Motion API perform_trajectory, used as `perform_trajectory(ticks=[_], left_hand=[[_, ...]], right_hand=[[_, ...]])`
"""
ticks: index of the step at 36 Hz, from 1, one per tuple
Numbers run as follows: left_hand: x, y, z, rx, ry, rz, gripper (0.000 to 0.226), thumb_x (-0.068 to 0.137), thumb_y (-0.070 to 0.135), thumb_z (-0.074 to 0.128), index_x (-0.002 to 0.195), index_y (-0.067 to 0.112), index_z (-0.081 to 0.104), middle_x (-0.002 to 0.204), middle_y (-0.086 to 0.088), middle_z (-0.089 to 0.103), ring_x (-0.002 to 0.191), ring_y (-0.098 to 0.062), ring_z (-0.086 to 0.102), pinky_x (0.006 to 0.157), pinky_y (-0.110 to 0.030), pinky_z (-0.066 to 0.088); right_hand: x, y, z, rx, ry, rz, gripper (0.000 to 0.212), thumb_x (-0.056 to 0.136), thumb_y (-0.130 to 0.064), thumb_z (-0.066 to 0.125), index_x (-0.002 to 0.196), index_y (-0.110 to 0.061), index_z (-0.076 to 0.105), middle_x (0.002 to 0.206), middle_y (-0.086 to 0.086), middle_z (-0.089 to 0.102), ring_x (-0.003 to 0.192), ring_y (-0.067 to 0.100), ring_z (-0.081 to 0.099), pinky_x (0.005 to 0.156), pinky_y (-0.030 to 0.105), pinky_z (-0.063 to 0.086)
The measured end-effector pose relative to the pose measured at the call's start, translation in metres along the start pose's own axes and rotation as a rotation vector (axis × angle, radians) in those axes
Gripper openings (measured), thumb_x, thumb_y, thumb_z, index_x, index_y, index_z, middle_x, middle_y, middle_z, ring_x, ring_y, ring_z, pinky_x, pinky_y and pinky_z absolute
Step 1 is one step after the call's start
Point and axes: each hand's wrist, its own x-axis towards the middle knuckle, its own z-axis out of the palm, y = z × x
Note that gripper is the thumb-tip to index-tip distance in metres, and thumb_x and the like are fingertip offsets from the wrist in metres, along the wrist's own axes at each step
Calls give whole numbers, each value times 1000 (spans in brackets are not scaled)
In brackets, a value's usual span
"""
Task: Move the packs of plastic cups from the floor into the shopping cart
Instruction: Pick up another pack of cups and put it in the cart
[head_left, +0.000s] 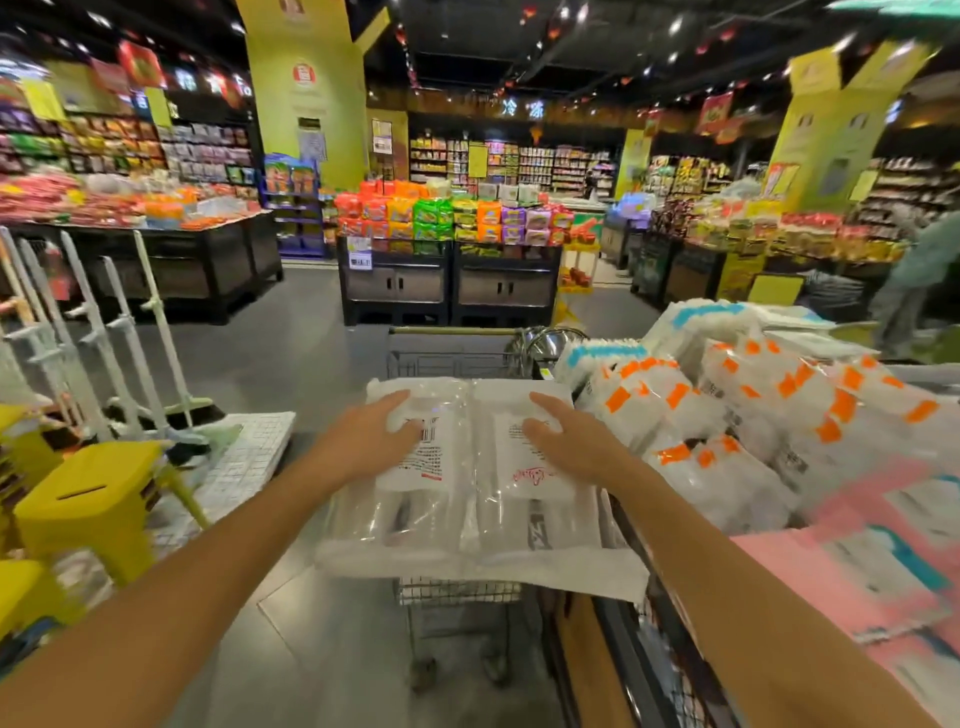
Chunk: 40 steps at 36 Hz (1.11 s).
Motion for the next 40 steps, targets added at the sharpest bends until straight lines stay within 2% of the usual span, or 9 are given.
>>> perform_trajectory(ticks=[6, 10, 16, 20, 26, 30, 34, 38, 40], left_hand=[[76, 23, 18, -38, 13, -31, 66, 87, 68, 41, 149, 50, 25, 150, -11, 42, 127, -31, 51, 103, -44, 46], [124, 25, 25, -63, 26, -41, 64, 92, 63, 43, 151, 48, 25, 147, -13, 44, 119, -31, 57, 94, -39, 50], [195, 12, 33, -48, 35, -57, 67, 87, 69, 39, 150, 50, 24, 146, -14, 45, 122, -33, 54, 102, -48, 47], [248, -2, 44, -26, 36, -66, 62, 94, 62, 41, 152, 46, 25, 147, -16, 43, 129, -34, 47, 105, -43, 40], [321, -36, 80, -71, 34, -10, 60, 98, 50, 45, 154, 36, 28, 137, -16, 51, 122, -34, 51, 99, -45, 47], [351, -68, 129, -80, 11, -23, 61, 98, 51, 44, 154, 38, 25, 142, -13, 43, 128, -28, 42, 96, -39, 42], [369, -102, 189, -88, -67, -98, 61, 97, 56, 42, 153, 45, 20, 141, -9, 38, 117, -22, 51, 83, -28, 38], [382, -134, 247, -68, -98, -157, 61, 96, 59, 40, 152, 48, 18, 147, -8, 34, 125, -24, 47, 97, -39, 42], [390, -150, 274, -64, -116, -158, 62, 96, 60, 39, 153, 47, 17, 149, -7, 35, 126, -22, 45, 98, -36, 42]], right_hand=[[77, 23, -28, 12, -17, -10, 56, 100, -56, 43, 153, -45, 27, 147, 8, 49, 121, 27, 58, 104, 45, 49], [126, 26, -36, -11, -22, -40, 56, 101, -54, 42, 153, -44, 27, 146, 7, 51, 120, 26, 59, 102, 45, 50], [203, 33, -30, -27, -44, -36, 57, 99, -57, 41, 153, -47, 25, 147, 8, 49, 113, 23, 62, 99, 44, 53], [254, 38, -14, -32, -27, -38, 57, 100, -56, 42, 153, -45, 26, 142, 10, 53, 100, 19, 62, 94, 37, 51], [323, 55, 32, -26, 11, -23, 57, 101, -52, 44, 154, -41, 27, 129, 4, 53, 105, 18, 61, 95, 37, 48], [358, 92, 87, 32, -23, 25, 69, 88, -71, 38, 152, -49, 24, 140, 10, 46, 107, 18, 61, 96, 42, 53], [375, 133, 141, 43, -75, 91, 58, 98, -58, 44, 152, -52, 22, 153, 4, 30, 128, 21, 51, 104, 44, 48], [397, 174, 194, 37, -130, 121, 56, 99, -59, 40, 149, -58, 15, 160, -1, 18, 131, 20, 50, 103, 40, 50], [413, 194, 219, 18, -156, 120, 57, 98, -61, 38, 149, -58, 13, 161, 1, 16, 136, 22, 46, 105, 41, 49]])
